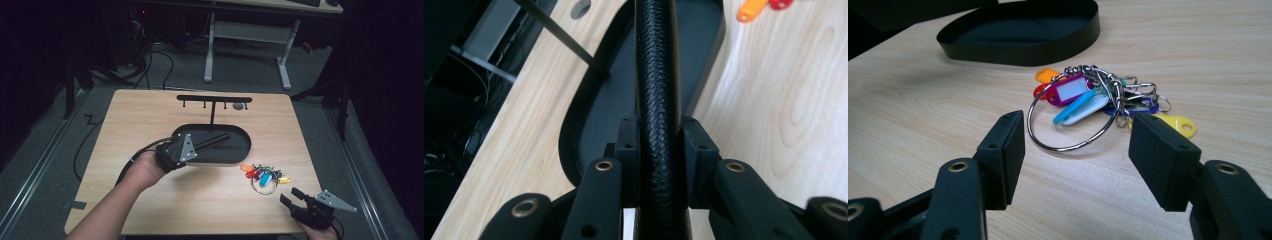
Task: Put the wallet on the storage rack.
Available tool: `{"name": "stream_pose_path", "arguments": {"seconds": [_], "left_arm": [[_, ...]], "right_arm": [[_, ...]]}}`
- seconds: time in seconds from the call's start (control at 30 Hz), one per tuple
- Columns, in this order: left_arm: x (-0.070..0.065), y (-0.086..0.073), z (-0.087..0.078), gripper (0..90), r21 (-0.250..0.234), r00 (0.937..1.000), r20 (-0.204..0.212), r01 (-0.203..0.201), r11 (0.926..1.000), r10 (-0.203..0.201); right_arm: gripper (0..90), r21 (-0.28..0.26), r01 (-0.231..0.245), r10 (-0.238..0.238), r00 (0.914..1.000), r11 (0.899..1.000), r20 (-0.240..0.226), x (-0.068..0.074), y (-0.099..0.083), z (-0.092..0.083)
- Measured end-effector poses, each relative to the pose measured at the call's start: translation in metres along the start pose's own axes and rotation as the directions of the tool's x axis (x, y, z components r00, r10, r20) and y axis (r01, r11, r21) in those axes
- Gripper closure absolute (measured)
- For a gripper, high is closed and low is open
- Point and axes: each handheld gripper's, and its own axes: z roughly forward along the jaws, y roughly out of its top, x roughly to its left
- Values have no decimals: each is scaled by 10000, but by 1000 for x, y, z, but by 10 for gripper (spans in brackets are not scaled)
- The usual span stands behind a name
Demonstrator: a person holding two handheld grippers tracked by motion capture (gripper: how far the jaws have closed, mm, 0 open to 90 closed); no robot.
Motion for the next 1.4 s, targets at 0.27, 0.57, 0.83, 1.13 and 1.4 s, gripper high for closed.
{"name": "stream_pose_path", "arguments": {"seconds": [0.27, 0.57, 0.83, 1.13, 1.4], "left_arm": [[7, 2, 39, 740, 438, 9998, -104, -167, 9989, 171], [24, 9, 57, 740, 661, 9977, 138, -665, 9956, 657], [37, 8, 73, 740, 551, 9983, -53, -583, 9968, 587], [43, 14, 92, 740, 468, 9969, 213, -764, 9960, 754], [42, 25, 107, 740, 488, 9934, 295, -1119, 9925, 1105]], "right_arm": [[400, -80, -179, 180, 9997, 9998, 137, -3, -3, -5], [401, -39, -185, 186, 9993, 9998, 319, -4, -8, -12], [403, -62, -272, 275, 9980, 9996, 563, -5, -13, -22], [412, -176, -327, 340, 9963, 9993, 788, -6, -17, -30], [413, -222, -469, 486, 9952, 9987, 844, -7, -19, -34]]}}
